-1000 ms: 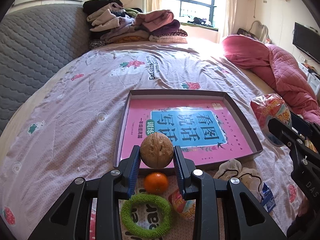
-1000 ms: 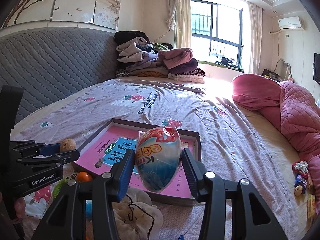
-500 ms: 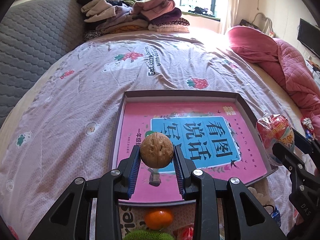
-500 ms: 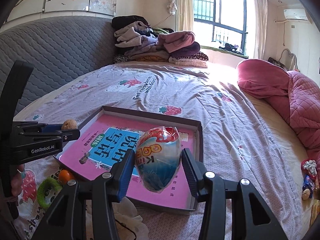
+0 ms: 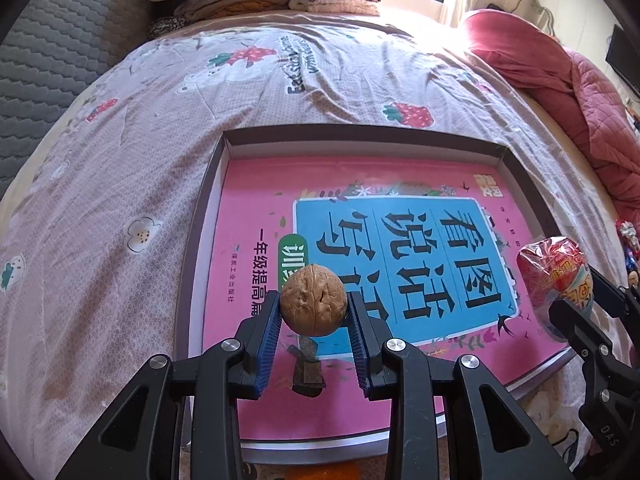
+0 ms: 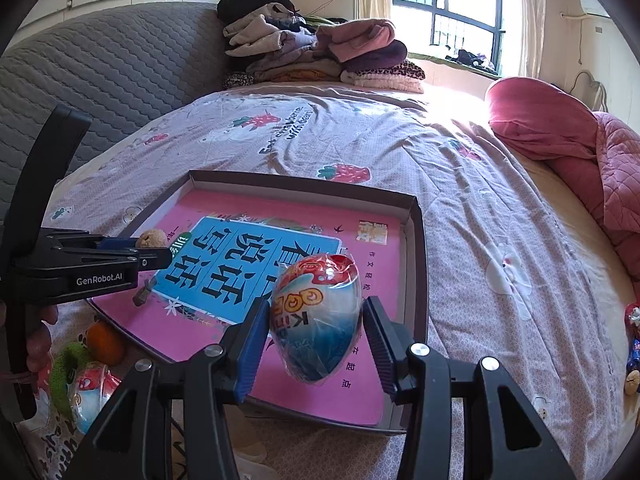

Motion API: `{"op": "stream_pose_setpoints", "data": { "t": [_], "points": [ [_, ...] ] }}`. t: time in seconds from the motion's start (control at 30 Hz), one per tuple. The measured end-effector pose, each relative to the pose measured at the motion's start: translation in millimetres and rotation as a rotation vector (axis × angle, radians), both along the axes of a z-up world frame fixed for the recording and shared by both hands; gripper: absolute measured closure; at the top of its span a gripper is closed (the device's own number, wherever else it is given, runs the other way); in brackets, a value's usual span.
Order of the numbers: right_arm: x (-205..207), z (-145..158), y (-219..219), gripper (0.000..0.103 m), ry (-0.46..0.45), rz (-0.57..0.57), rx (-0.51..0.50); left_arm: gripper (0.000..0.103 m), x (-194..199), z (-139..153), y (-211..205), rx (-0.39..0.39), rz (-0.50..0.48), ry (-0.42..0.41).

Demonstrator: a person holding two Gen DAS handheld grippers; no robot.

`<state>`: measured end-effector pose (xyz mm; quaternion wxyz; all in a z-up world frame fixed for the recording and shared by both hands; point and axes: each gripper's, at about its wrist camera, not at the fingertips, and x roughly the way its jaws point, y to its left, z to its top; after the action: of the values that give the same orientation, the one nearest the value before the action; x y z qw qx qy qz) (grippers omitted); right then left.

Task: Organize objects
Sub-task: 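Carry the walnut with the left tool over the workbook box, then open the left tool to drop the walnut onto the workbook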

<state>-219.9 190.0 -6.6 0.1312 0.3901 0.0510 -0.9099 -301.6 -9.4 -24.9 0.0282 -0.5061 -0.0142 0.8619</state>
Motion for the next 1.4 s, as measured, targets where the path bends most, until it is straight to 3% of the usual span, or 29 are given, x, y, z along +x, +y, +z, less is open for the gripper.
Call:
{"op": "stream_pose_setpoints", "data": {
  "t": [0.23, 0.7, 0.9, 1.0, 1.33, 1.4],
  "points": [
    [-7.0, -11.5, 1.0, 0.054, -0.058, -0.002, -0.003, 0.07, -4.7, -8.5, -0.1, 0.006, -0.002, -0.022],
    [-8.8, -12.7, 0.0, 0.054, -0.077, 0.002, 0.0, 0.068, -3.5, -12.1, 5.1, -0.026, -0.012, -0.029],
    [-10.5, -13.8, -0.6, 0.054, -0.085, -0.01, 0.014, 0.06, 0.8, -12.2, 7.1, -0.025, -0.031, -0.027],
    [-11.0, -14.3, 0.1, 0.053, -0.085, -0.012, 0.016, 0.048, 3.6, -11.1, 9.1, -0.03, -0.049, -0.023],
    [-9.7, -8.8, -1.7, 0.048, -0.072, -0.015, 0.045, 0.047, 14.8, 8.3, 5.6, -0.003, -0.029, 0.015],
    [-9.4, -6.1, -1.3, 0.048, -0.065, -0.016, 0.044, 0.043, 18.4, 12.7, 4.0, 0.014, -0.017, 0.028]
  ]
}}
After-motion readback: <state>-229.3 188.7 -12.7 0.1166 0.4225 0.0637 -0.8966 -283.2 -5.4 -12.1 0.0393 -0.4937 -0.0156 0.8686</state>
